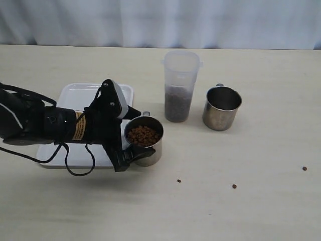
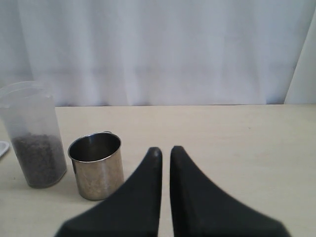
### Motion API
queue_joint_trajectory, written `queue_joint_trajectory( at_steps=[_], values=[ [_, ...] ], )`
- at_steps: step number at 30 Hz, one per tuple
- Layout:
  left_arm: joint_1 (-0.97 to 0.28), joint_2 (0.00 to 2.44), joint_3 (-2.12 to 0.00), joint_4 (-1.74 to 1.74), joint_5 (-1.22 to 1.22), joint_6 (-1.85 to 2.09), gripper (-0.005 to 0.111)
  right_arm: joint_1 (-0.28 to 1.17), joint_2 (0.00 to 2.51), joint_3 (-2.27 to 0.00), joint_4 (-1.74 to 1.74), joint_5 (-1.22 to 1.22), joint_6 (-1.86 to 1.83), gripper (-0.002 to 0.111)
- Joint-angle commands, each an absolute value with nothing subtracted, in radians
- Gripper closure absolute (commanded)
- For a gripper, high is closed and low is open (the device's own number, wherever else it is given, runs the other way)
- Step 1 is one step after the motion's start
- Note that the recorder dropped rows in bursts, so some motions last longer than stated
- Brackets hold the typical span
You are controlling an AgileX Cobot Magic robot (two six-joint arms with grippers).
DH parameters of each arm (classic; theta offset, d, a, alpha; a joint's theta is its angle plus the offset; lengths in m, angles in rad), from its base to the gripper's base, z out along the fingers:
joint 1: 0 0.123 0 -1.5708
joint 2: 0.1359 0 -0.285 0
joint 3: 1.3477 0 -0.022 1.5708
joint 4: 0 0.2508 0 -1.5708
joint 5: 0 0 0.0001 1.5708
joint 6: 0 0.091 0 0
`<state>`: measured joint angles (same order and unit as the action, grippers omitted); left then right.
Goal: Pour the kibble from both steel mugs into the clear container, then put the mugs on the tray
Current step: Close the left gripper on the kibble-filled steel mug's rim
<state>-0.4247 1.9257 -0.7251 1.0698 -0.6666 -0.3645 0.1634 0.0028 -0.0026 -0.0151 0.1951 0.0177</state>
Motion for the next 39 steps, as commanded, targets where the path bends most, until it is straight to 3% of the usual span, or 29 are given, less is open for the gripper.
queue_joint_trajectory(
  at_steps=[1, 24, 26, 30, 32, 36, 39],
  values=[
    [-0.420, 1.948, -0.734, 1.069, -0.637, -0.333, 0.033, 0.166, 0.000, 0.000, -0.015, 0.186, 0.015, 0.104],
    [-0.419, 2.114, -0.823, 1.059, -0.804, -0.278, 0.033, 0.166, 0.000, 0.000, -0.015, 0.186, 0.015, 0.104],
    [-0.419, 2.115, -0.832, 1.061, -0.803, -0.283, 0.040, 0.166, 0.000, 0.000, -0.015, 0.186, 0.015, 0.104],
    [-0.419, 2.115, -0.832, 1.040, -0.798, -0.285, 0.081, 0.166, 0.000, 0.000, -0.015, 0.186, 0.015, 0.104],
    [-0.419, 2.115, -0.832, 1.027, -0.796, -0.285, 0.094, 0.166, 0.000, 0.000, -0.015, 0.186, 0.015, 0.104],
    [-0.419, 2.115, -0.832, 1.031, -0.806, -0.292, 0.103, 0.166, 0.000, 0.000, -0.015, 0.186, 0.015, 0.104],
    [-0.419, 2.105, -0.832, 1.034, -0.803, -0.292, 0.103, 0.166, 0.000, 0.000, -0.015, 0.186, 0.015, 0.104]
  ],
)
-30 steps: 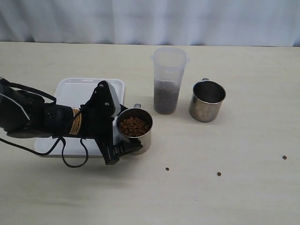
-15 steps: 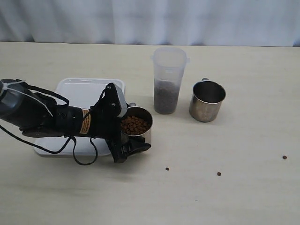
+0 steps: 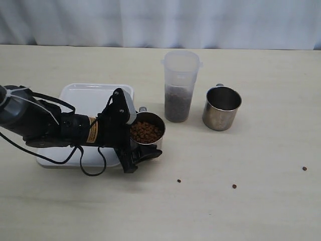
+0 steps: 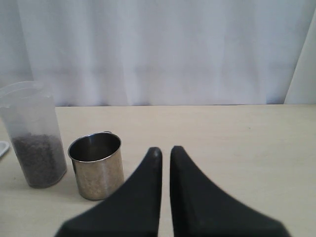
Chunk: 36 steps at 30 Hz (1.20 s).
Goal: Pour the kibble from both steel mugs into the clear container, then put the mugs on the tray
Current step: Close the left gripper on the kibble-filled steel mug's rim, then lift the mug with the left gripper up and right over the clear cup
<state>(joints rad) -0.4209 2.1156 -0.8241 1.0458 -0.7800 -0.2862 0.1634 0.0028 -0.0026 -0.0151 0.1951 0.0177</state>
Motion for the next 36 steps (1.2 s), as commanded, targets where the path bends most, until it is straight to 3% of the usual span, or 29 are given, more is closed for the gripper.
queue_joint_trajectory(
  at_steps=[1, 6, 20, 36],
  values=[
    [-0.419, 2.097, -0.832, 1.034, -0.797, -0.292, 0.103, 0.166, 0.000, 0.000, -0.015, 0.186, 0.015, 0.104],
    [-0.419, 2.005, -0.832, 1.077, -0.768, -0.401, 0.103, 0.166, 0.000, 0.000, -0.015, 0.186, 0.015, 0.104],
    [-0.421, 1.575, -0.838, 1.217, -0.252, -0.733, 0.107, 0.166, 0.000, 0.000, -0.015, 0.186, 0.015, 0.104],
    [-0.606, 1.712, -1.202, 1.229, 0.267, -0.652, 0.107, 0.166, 0.000, 0.000, -0.015, 0.186, 0.015, 0.104]
  ],
)
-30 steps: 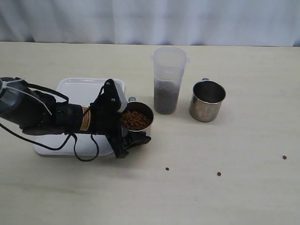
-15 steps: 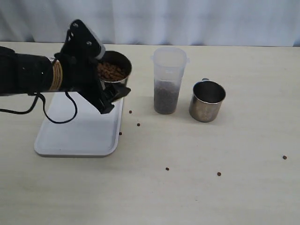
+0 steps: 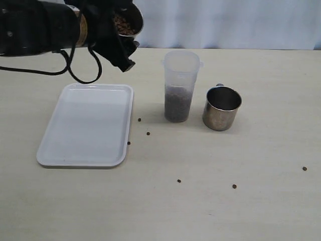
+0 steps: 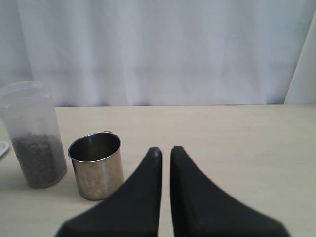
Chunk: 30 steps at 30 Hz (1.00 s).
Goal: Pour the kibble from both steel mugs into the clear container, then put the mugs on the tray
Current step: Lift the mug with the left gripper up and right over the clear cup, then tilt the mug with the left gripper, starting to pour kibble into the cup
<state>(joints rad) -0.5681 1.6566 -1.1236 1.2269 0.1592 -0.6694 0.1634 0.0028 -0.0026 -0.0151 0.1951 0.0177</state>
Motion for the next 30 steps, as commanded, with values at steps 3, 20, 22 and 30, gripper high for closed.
queue_joint_trajectory(
  at_steps=[3, 20, 22, 30],
  values=[
    [-0.629, 1.758, -1.242, 1.240, 0.277, -0.623, 0.107, 0.166, 0.000, 0.000, -0.015, 0.186, 0.015, 0.104],
    [-0.800, 1.957, -1.432, 1.467, 0.532, -0.576, 0.107, 0.166, 0.000, 0.000, -0.015, 0.186, 0.015, 0.104],
    [-0.809, 1.957, -1.432, 1.509, 0.550, -0.576, 0.107, 0.166, 0.000, 0.000, -0.015, 0.186, 0.015, 0.104],
    [-0.814, 1.964, -1.432, 1.615, 0.582, -0.576, 0.107, 0.166, 0.000, 0.000, -0.015, 0.186, 0.015, 0.104]
  ],
)
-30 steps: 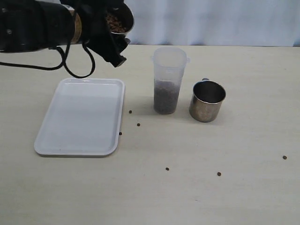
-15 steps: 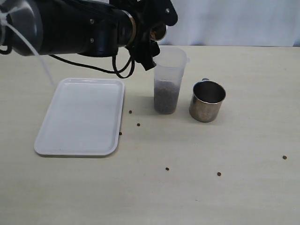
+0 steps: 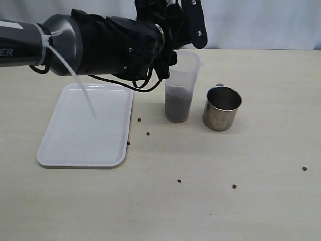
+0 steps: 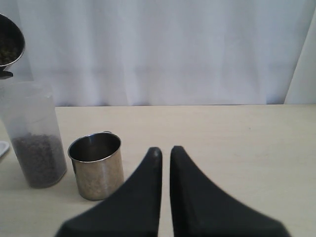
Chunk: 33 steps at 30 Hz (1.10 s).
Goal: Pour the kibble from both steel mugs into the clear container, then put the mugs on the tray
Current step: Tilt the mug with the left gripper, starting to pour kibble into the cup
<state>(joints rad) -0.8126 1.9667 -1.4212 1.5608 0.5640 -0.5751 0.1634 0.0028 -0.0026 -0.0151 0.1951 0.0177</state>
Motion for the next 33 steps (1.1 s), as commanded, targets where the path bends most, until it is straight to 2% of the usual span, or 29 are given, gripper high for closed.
queue_joint_trajectory(
  at_steps=[1, 33],
  values=[
    [-0.814, 1.964, -1.432, 1.626, 0.582, -0.576, 0.107, 0.166, 0.000, 0.000, -0.015, 0.186, 0.015, 0.104],
    [-0.814, 2.007, -1.432, 1.744, 0.641, -0.452, 0.107, 0.166, 0.000, 0.000, -0.015, 0.186, 0.015, 0.104]
  ],
)
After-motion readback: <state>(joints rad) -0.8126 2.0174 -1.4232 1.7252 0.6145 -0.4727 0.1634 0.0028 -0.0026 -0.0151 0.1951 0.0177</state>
